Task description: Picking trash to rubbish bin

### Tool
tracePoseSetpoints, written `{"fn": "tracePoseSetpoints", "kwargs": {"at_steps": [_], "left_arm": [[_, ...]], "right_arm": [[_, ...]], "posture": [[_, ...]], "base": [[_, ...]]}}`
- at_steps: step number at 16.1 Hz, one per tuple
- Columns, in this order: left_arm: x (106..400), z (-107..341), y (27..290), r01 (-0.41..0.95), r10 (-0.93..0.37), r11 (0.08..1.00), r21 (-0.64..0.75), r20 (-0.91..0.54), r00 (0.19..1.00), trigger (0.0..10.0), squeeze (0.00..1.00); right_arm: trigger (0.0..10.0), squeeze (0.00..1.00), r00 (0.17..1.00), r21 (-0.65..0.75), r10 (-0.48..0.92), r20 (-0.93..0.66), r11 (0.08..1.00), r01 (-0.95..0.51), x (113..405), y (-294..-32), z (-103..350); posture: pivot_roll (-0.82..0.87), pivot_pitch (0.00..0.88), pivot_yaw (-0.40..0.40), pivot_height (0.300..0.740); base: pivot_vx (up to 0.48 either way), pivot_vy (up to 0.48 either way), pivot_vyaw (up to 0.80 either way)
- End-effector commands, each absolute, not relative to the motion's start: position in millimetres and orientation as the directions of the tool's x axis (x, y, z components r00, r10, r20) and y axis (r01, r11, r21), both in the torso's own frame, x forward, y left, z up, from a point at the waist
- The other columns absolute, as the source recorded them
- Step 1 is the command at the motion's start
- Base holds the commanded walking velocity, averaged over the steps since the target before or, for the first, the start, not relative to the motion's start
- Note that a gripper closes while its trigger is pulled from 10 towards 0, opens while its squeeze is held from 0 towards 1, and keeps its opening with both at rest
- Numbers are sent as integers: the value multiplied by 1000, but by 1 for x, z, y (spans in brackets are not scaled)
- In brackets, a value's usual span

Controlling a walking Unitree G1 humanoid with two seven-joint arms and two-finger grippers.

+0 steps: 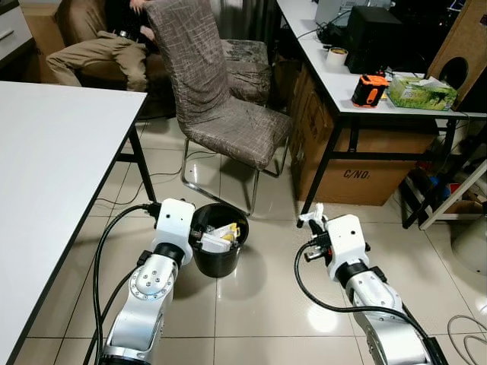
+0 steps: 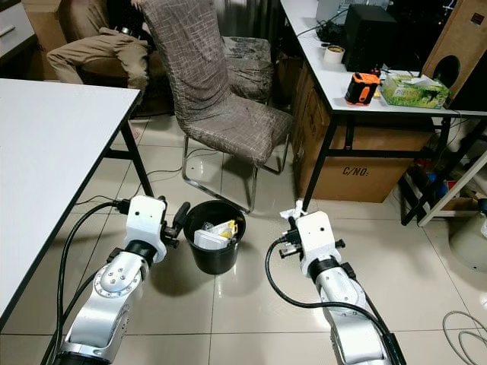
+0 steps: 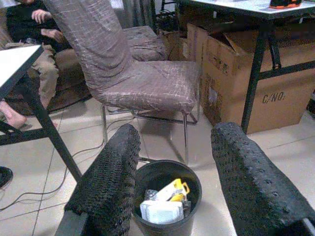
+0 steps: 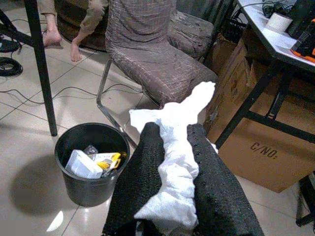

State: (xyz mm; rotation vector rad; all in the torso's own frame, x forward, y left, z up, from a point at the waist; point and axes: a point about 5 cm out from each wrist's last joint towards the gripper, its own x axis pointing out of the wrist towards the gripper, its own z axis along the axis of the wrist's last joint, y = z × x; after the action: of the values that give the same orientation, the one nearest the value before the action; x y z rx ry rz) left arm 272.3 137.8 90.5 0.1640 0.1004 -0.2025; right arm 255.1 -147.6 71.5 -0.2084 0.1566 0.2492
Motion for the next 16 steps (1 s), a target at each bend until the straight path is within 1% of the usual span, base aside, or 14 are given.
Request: {"fn": "tracePoseSetpoints", "kwargs": {"at_steps": [1,16], "left_arm": [[273,90,136,221,-205,964,145,-117,972,10000,0],[274,90,134,226,-212,964,142,-113,971,10000,0]], "right_arm": [[10000,0,960,-191,227,-165,947,-257,258,-150,74],[10000,0,958,-196,232,-170,945,-263,258,-150,73]], "posture": [[-179,0,-47,740],[-180,0,-48,740]], "base": [[371,0,0],[382,0,0]]}}
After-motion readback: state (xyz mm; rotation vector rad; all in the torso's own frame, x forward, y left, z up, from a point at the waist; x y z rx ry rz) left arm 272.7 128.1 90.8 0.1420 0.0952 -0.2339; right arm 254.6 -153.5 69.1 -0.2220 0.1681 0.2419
